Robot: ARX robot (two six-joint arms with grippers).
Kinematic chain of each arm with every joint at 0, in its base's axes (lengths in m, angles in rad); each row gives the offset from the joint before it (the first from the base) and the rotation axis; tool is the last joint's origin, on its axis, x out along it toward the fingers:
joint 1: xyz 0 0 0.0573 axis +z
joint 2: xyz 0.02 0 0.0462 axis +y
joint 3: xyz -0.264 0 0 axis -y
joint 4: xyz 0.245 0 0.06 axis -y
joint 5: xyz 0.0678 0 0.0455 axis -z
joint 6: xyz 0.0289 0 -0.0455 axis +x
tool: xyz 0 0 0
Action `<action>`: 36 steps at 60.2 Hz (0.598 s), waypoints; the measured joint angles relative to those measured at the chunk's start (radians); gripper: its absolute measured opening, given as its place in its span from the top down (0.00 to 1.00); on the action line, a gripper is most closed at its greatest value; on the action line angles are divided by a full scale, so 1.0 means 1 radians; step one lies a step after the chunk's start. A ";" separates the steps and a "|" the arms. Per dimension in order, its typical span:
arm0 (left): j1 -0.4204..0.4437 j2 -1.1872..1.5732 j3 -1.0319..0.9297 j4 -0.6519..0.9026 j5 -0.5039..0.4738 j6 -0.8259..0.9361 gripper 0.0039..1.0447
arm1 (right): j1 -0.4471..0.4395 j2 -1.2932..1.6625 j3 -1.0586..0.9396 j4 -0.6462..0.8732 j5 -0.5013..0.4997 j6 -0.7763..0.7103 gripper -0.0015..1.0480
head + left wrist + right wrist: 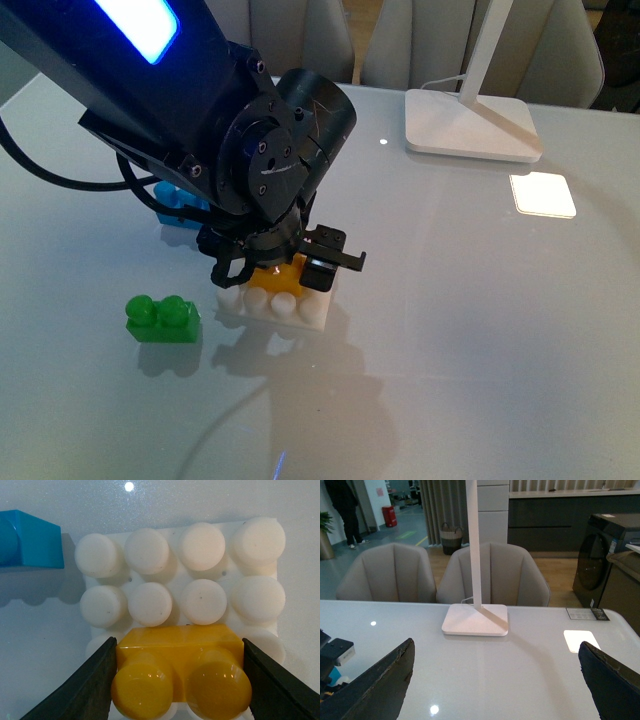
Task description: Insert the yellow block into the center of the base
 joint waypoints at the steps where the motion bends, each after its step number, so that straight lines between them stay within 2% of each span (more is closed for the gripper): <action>1: 0.000 0.001 0.001 0.001 -0.001 -0.002 0.41 | 0.000 0.000 0.000 0.000 0.000 0.000 0.08; 36: -0.005 0.013 0.002 0.030 -0.013 -0.037 0.41 | 0.000 0.000 0.000 0.000 0.000 0.000 0.08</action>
